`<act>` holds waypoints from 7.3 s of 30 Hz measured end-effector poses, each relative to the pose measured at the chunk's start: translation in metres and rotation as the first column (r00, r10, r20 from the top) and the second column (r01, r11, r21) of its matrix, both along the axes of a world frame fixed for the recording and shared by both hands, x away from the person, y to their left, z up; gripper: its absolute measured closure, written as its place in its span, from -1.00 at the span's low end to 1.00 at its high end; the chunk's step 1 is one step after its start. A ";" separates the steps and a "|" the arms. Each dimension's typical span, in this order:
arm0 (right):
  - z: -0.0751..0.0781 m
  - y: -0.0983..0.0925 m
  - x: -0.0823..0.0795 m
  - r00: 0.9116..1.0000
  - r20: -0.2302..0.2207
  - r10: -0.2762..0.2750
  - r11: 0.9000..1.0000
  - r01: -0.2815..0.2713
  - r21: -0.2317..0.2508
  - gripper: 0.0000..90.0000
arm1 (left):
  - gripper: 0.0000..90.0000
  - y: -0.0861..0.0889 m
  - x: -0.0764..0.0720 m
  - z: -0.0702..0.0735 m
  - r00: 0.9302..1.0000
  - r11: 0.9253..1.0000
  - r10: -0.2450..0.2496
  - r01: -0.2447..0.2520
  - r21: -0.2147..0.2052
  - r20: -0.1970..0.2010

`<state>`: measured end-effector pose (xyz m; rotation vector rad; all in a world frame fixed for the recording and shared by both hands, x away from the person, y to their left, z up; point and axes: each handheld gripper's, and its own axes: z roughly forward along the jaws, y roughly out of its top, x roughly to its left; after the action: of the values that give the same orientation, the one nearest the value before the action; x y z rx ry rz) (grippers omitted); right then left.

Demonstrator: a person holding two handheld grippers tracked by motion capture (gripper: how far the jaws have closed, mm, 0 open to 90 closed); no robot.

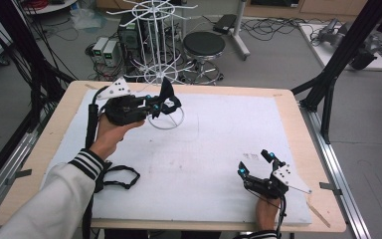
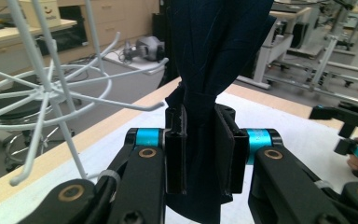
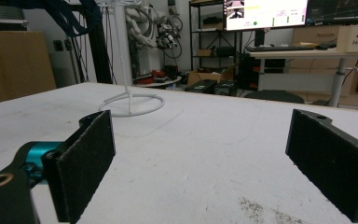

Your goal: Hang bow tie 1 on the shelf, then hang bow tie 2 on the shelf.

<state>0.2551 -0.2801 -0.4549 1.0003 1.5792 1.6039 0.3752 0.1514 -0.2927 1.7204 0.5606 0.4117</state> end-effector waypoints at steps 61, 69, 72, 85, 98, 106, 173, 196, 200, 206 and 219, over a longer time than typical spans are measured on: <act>0.000 0.000 -0.001 1.000 -0.002 0.002 1.000 -0.002 -0.002 -0.84 | 0.67 -0.016 0.005 -0.037 0.933 0.932 0.357 -0.359 -0.048 -0.050; 0.000 0.000 0.000 1.000 -0.001 0.001 1.000 -0.001 0.000 -0.84 | 0.67 -0.013 0.007 -0.045 0.927 0.928 0.370 -0.372 -0.026 -0.067; 0.000 0.000 0.000 1.000 -0.001 0.002 1.000 -0.002 0.000 -0.84 | 0.63 -0.013 0.008 -0.046 0.927 0.930 0.364 -0.367 -0.022 -0.085; 0.000 0.000 -0.001 1.000 -0.002 0.002 1.000 -0.002 0.000 -0.84 | -0.19 -0.012 0.006 -0.051 0.954 0.959 0.281 -0.283 0.004 -0.104; 0.000 0.000 0.000 1.000 -0.002 0.001 1.000 -0.001 0.000 -0.84 | -0.64 0.011 -0.019 -0.055 0.981 0.980 0.195 -0.195 -0.028 -0.007; 0.000 0.000 -0.001 1.000 0.008 0.000 1.000 0.000 -0.002 -0.84 | -0.66 0.026 -0.038 -0.052 0.982 0.985 0.172 -0.173 -0.003 0.072; 0.000 0.000 -0.001 1.000 0.000 0.004 1.000 -0.004 0.001 -0.84 | -0.66 0.131 -0.078 -0.081 0.950 0.956 0.276 -0.287 0.059 0.145; 0.000 0.000 -0.001 1.000 -0.001 0.004 1.000 -0.004 0.001 -0.84 | -0.66 0.134 -0.077 -0.070 0.978 0.937 0.207 -0.200 0.287 0.007; 0.000 0.000 -0.001 1.000 -0.002 0.004 1.000 -0.004 0.001 -0.84 | -0.66 0.133 -0.074 -0.069 0.984 0.931 0.178 -0.159 0.329 -0.028; 0.000 0.000 -0.001 1.000 -0.001 0.004 1.000 -0.004 0.001 -0.84 | -0.66 0.131 -0.069 -0.071 0.990 0.920 0.121 -0.085 0.383 -0.072; 0.000 0.000 -0.001 1.000 0.003 0.004 1.000 -0.004 -0.001 -0.84 | -0.65 0.127 -0.065 -0.077 0.993 0.899 0.041 0.011 0.439 -0.110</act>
<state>0.2543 -0.2800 -0.4550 0.9950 1.5808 1.6066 0.3100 0.2789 -0.3693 2.1878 0.5966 0.4766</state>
